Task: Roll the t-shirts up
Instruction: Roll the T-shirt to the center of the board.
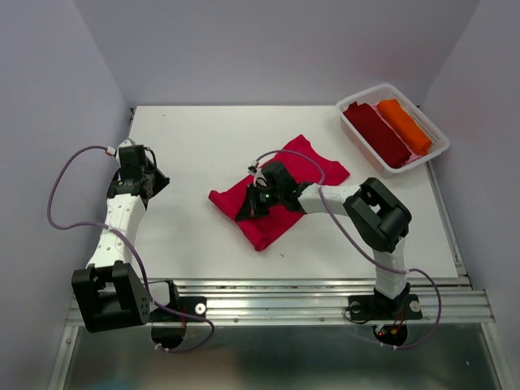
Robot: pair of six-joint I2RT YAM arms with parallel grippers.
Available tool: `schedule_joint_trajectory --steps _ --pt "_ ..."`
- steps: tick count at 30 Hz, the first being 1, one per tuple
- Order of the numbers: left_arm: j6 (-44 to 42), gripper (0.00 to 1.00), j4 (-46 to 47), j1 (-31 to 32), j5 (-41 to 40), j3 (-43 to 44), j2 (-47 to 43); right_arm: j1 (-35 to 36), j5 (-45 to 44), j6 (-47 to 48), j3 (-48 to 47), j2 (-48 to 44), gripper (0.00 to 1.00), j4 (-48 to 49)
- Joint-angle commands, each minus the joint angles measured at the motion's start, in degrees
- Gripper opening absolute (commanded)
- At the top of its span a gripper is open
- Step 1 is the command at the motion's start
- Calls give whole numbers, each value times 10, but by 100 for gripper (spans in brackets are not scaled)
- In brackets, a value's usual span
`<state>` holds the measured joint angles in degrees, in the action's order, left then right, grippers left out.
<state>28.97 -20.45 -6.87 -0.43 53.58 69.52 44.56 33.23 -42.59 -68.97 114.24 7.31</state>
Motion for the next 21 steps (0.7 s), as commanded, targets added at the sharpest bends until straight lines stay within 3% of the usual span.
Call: schedule_joint_trajectory --steps 1,12,21 --pt "-11 34 5 -3 2 -3 -18 -10 30 -11 7 -29 1 49" --pt "-12 34 4 -2 22 -1 -16 -28 81 -36 23 -15 1 94" --pt "-10 33 8 -2 24 -4 -16 -28 100 -150 60 -5 1 215"
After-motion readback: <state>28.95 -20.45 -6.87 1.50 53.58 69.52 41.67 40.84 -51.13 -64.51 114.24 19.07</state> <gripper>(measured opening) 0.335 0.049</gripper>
